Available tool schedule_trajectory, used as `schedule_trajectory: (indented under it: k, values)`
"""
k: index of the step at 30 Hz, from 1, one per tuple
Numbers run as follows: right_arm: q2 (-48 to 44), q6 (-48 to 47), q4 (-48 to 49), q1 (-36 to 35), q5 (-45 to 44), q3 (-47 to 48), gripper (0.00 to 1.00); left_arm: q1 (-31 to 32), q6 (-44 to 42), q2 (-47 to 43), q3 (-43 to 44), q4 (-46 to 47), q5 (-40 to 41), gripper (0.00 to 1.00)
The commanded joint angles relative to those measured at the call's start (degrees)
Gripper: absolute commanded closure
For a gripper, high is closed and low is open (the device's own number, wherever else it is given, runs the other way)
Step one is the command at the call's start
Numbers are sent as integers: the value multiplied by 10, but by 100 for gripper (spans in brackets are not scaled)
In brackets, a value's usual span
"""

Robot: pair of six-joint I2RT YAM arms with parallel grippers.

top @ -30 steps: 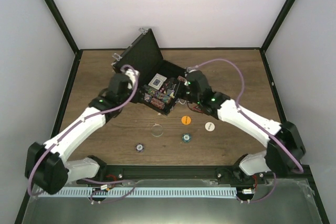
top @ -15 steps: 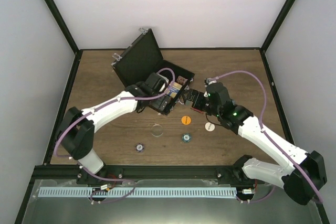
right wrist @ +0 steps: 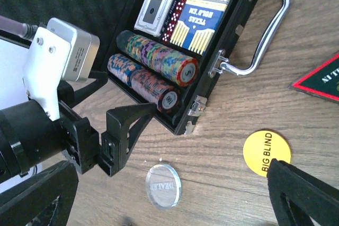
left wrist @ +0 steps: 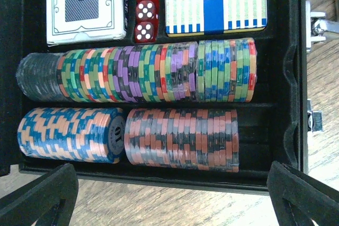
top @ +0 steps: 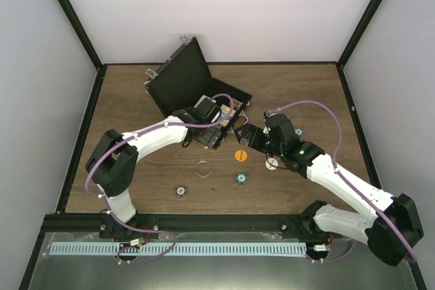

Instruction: Pack up texas hold em set

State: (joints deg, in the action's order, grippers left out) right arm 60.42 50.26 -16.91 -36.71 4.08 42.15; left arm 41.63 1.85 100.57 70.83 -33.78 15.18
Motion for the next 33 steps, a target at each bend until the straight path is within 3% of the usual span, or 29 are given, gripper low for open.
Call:
schedule_trajectory:
  k: [1, 21, 33]
  values:
    - [-1, 19, 17, 1, 18, -13, 0, 2, -5, 26, 18, -9, 8, 0]
    - [7, 39, 48, 1, 48, -35, 0, -1, 11, 74, 47, -16, 46, 0]
    - [16, 46, 62, 1, 62, -40, 0, -42, 13, 63, 45, -15, 72, 0]
